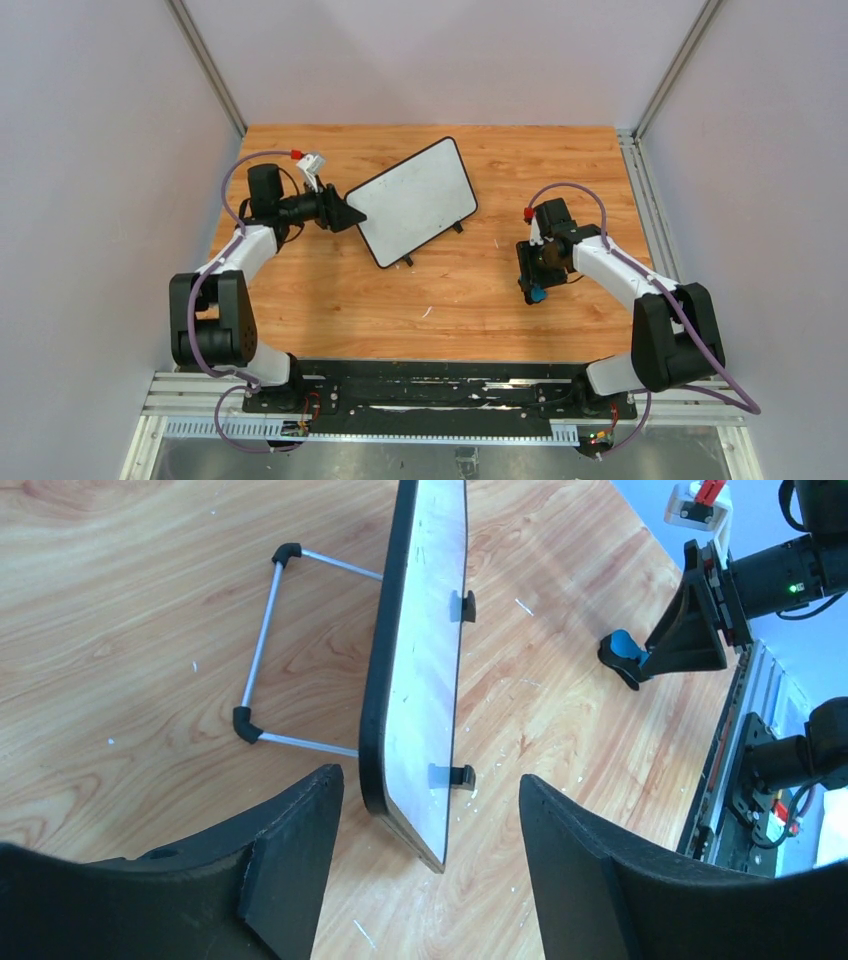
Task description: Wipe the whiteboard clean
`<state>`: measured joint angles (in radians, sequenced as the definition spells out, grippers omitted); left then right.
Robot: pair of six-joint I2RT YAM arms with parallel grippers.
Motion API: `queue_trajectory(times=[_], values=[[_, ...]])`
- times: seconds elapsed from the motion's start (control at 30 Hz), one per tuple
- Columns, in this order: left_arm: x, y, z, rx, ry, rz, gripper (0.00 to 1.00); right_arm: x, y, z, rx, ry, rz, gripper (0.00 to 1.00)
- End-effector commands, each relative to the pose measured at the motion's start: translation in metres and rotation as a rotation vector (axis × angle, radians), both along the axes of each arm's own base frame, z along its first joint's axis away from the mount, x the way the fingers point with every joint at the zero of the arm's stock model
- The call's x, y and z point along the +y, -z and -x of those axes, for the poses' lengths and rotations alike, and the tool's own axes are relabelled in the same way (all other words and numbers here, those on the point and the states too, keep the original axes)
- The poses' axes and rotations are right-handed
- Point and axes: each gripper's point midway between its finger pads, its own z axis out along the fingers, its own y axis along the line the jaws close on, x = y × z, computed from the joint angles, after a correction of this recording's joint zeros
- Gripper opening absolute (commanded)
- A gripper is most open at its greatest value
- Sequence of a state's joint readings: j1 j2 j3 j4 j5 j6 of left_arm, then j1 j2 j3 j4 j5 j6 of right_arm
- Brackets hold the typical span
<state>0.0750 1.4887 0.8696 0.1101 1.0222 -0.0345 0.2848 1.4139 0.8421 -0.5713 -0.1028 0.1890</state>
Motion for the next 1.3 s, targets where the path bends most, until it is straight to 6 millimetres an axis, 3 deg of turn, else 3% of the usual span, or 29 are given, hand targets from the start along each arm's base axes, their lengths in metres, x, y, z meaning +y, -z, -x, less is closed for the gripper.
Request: queue_trajectory(times=[0.0,0.3,0.67,0.8,0.87,0.93,1.27], values=[[0.001,-0.002,0.010,-0.015,0.021,-0.036,0.70,-0.009,-0.002,0.000,-0.013,0.032,0.014,0.53],[0.023,0.007,0.016,-0.039,-0.077,-0.140,0.72,-0.014,-0.019,-0.004,-0.093,0.052,0.027,0.58],[0.106,0.020,0.005,-0.090,-0.501,-0.392,0.77,-0.043,-0.045,-0.021,-0.252,0.176,0.143,0.58],[0.131,0.023,0.003,-0.100,-0.647,-0.445,0.82,-0.048,-0.057,-0.031,-0.339,0.225,0.149,0.66],[0.136,0.024,0.003,-0.104,-0.678,-0.456,0.86,-0.051,-0.059,-0.033,-0.363,0.245,0.158,0.67],[0.137,0.027,0.003,-0.098,-0.687,-0.457,0.99,-0.056,-0.061,-0.035,-0.377,0.275,0.173,0.67],[0.139,0.036,0.001,-0.060,-0.687,-0.458,0.98,-0.058,-0.053,-0.040,-0.390,0.281,0.189,0.70]])
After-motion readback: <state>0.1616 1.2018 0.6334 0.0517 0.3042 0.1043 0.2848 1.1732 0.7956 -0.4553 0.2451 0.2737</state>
